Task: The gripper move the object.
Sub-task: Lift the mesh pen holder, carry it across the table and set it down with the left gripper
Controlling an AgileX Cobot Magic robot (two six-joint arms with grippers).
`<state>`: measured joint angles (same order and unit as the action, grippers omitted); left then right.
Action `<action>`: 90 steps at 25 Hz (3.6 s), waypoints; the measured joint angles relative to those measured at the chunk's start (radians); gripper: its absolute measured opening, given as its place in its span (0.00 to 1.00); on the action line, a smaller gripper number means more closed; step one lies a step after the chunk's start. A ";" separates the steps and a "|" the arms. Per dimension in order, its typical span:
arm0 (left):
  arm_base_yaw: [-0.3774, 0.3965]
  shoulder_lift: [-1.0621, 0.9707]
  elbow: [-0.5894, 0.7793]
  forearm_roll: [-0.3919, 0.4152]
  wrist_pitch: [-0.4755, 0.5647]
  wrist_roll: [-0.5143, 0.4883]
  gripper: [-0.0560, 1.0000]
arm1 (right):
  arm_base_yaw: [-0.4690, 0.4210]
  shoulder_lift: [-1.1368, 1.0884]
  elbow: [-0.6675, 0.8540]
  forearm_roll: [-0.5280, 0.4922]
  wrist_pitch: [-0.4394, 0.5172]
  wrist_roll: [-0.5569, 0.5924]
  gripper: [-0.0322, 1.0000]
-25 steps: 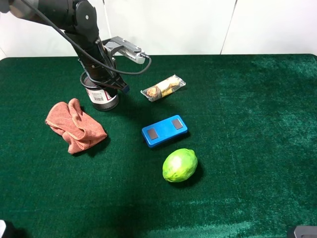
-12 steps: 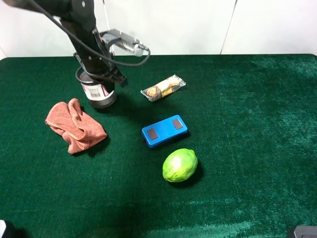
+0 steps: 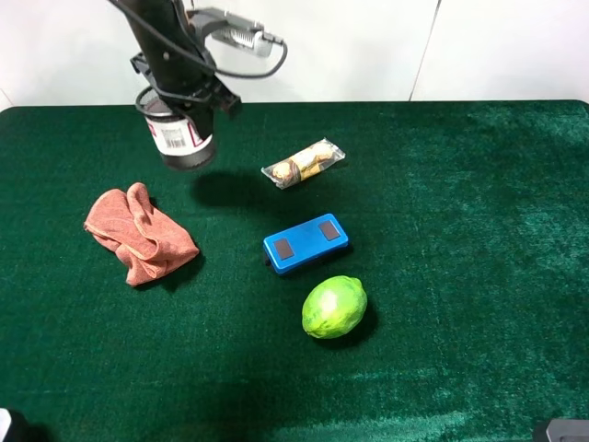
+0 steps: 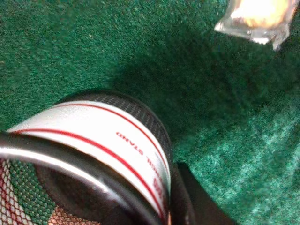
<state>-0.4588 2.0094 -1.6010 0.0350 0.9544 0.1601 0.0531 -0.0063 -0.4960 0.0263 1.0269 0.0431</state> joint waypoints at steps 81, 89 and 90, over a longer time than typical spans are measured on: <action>-0.515 0.439 -0.669 -0.068 -0.021 -0.217 0.13 | 0.000 0.000 0.000 0.000 -0.002 0.000 0.70; -0.526 0.477 -0.669 -0.085 -0.016 -0.217 0.13 | 0.000 0.000 0.000 0.001 -0.003 0.000 0.70; -0.528 0.482 -0.669 -0.086 -0.016 -0.217 0.13 | 0.000 0.000 0.000 0.001 -0.003 0.000 0.70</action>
<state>-0.9873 2.4912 -2.2704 -0.0513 0.9379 -0.0568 0.0531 -0.0063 -0.4960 0.0271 1.0241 0.0431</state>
